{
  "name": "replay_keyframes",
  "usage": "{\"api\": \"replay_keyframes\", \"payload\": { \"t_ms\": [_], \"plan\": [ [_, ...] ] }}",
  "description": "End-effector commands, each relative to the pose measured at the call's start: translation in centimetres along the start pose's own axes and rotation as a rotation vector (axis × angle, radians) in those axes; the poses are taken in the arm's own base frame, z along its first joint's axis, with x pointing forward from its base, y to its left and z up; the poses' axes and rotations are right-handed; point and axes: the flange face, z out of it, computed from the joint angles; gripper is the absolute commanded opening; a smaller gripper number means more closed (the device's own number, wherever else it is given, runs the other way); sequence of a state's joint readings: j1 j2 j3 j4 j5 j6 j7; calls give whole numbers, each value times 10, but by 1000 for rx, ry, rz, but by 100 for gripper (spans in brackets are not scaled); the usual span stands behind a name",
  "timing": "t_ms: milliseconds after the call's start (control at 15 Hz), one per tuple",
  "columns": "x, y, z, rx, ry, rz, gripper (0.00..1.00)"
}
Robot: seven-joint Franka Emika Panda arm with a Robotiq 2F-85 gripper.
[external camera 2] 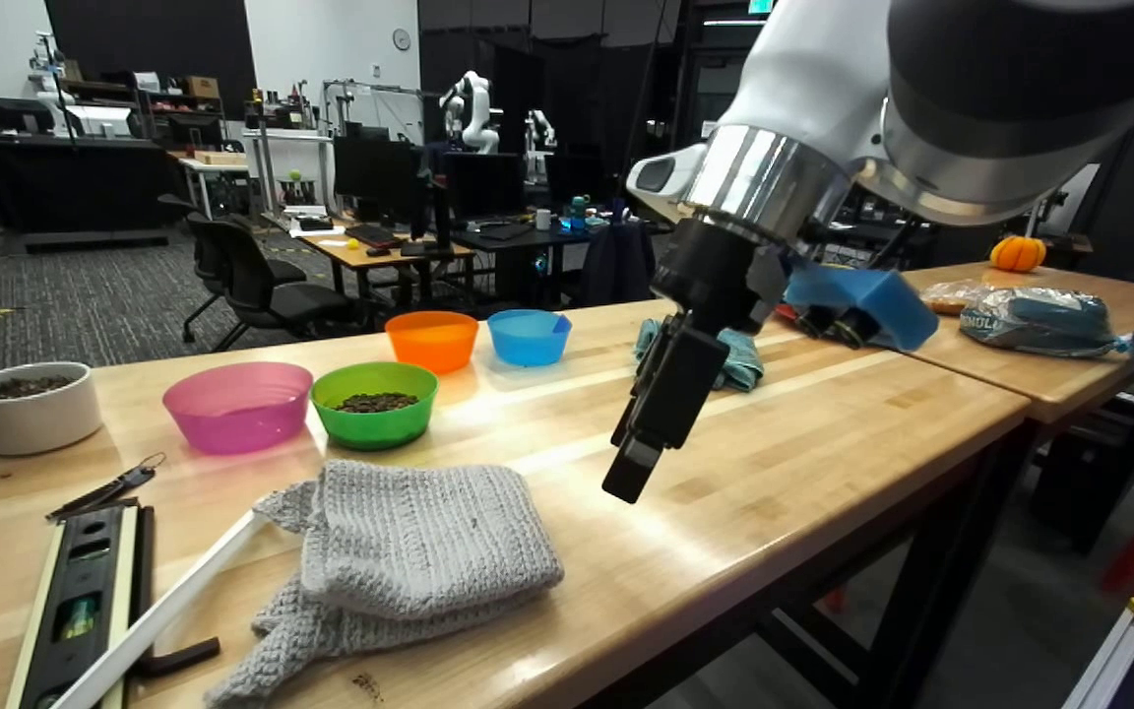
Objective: Unfold the grey piece of material on the left
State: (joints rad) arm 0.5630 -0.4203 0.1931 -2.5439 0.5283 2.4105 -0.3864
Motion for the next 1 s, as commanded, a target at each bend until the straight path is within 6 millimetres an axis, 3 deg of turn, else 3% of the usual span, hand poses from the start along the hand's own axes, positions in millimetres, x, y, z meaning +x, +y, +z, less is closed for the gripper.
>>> {"api": "replay_keyframes", "payload": {
  "t_ms": [0,467,933],
  "plan": [
    [6,-9,-2,11,14,-19,100],
    [29,-44,-4,20,56,-105,100],
    [65,-85,33,14,82,-282,100]
  ]
}}
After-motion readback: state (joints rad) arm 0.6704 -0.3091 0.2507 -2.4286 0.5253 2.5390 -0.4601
